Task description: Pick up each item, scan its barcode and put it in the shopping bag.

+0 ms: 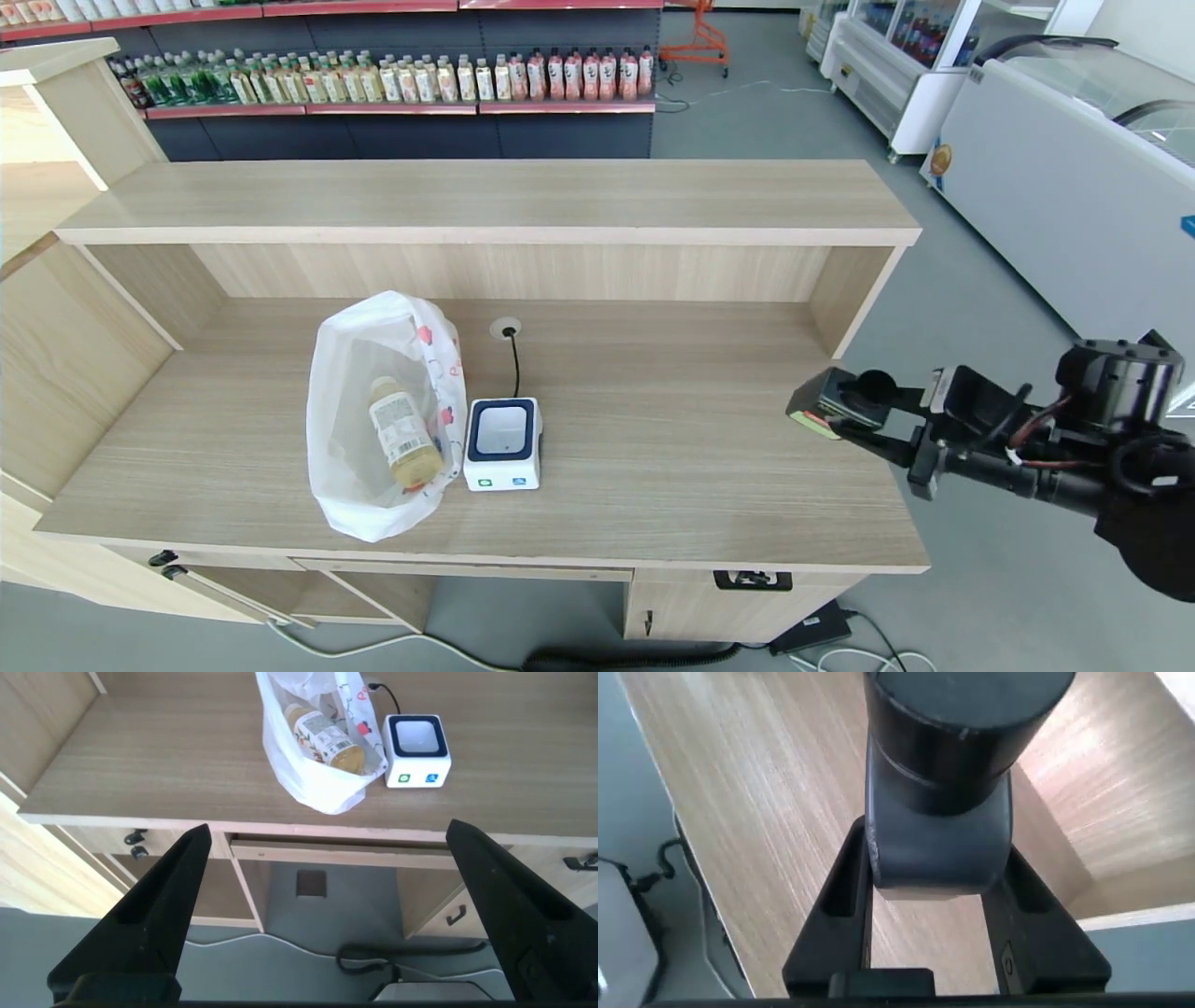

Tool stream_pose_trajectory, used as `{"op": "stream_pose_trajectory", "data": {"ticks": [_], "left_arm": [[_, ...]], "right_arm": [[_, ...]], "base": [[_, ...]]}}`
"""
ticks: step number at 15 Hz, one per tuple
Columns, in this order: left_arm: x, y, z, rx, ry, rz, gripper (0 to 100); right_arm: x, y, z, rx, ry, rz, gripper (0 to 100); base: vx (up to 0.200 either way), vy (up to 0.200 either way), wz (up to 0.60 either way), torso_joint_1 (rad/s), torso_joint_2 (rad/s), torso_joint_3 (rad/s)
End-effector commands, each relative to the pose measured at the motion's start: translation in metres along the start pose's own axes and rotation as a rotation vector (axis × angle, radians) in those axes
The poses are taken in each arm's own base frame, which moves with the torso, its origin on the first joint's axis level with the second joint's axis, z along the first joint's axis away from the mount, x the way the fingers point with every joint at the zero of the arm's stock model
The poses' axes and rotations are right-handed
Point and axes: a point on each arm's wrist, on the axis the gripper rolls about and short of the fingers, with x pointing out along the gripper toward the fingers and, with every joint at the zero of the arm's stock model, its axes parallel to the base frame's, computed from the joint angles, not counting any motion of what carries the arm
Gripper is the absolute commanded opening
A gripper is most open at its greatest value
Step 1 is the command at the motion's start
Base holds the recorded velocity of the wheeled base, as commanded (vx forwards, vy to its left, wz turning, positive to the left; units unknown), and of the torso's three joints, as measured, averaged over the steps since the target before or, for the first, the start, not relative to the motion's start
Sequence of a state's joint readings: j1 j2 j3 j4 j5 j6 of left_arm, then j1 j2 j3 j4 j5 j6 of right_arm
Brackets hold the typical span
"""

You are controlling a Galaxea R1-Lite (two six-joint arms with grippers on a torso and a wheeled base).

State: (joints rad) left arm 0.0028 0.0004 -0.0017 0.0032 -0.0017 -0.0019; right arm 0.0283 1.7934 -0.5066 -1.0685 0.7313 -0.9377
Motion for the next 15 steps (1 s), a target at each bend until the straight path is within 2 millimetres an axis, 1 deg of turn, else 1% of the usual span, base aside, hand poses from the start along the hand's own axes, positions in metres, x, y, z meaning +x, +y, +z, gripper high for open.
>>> {"op": "stream_pose_trajectory", "data": {"ticks": [1,4,5,6,7,9,10,11,12,13,14,15], "left_arm": [[0.000,0.000,0.000,0.000,0.000,0.000,100],[0.000,0.000,0.000,0.000,0.000,0.000,100],[0.000,0.000,0.000,0.000,0.000,0.000,100],[0.000,0.000,0.000,0.000,0.000,0.000,100],[0.000,0.000,0.000,0.000,0.000,0.000,100],[0.000,0.000,0.000,0.000,0.000,0.000,100],[0.000,0.000,0.000,-0.001,0.000,0.000,100],[0.000,0.000,0.000,-0.001,0.000,0.000,100],[0.000,0.000,0.000,0.000,0.000,0.000,100],[0.000,0.000,0.000,-0.001,0.000,0.000,100],[0.000,0.000,0.000,0.000,0.000,0.000,100],[0.000,0.000,0.000,-0.001,0.000,0.000,100]], "right_arm": [[-0.032,-0.002,0.035,-0.520,-0.176,0.007,0],[-0.030,0.016,0.025,-1.040,-0.332,0.074,0],[-0.030,0.020,0.025,-1.119,-0.365,0.078,0],[-0.027,0.030,0.025,-1.297,-0.491,0.074,0],[-0.023,0.039,0.022,-1.325,-0.560,0.089,0],[-0.013,0.049,0.029,-1.371,-0.649,0.100,0],[-0.005,0.056,0.036,-1.404,-0.721,0.086,0],[0.001,0.057,0.046,-1.450,-0.777,0.054,0],[0.006,0.058,0.061,-1.503,-0.842,0.005,0],[0.010,0.064,0.078,-1.538,-0.928,-0.038,0],[0.013,0.073,0.087,-1.539,-0.989,-0.044,0],[0.014,0.076,0.087,-1.533,-1.001,-0.038,0]], "base": [[0.000,0.000,0.00,0.000,0.00,0.000],[0.000,0.000,0.00,0.000,0.00,0.000],[0.000,0.000,0.00,0.000,0.00,0.000],[0.000,0.000,0.00,0.000,0.00,0.000],[0.000,0.000,0.00,0.000,0.00,0.000],[0.000,0.000,0.00,0.000,0.00,0.000],[0.000,0.000,0.00,0.000,0.00,0.000],[0.000,0.000,0.00,0.000,0.00,0.000],[0.000,0.000,0.00,0.000,0.00,0.000],[0.000,0.000,0.00,0.000,0.00,0.000],[0.000,0.000,0.00,0.000,0.00,0.000],[0.000,0.000,0.00,0.000,0.00,0.000]]}}
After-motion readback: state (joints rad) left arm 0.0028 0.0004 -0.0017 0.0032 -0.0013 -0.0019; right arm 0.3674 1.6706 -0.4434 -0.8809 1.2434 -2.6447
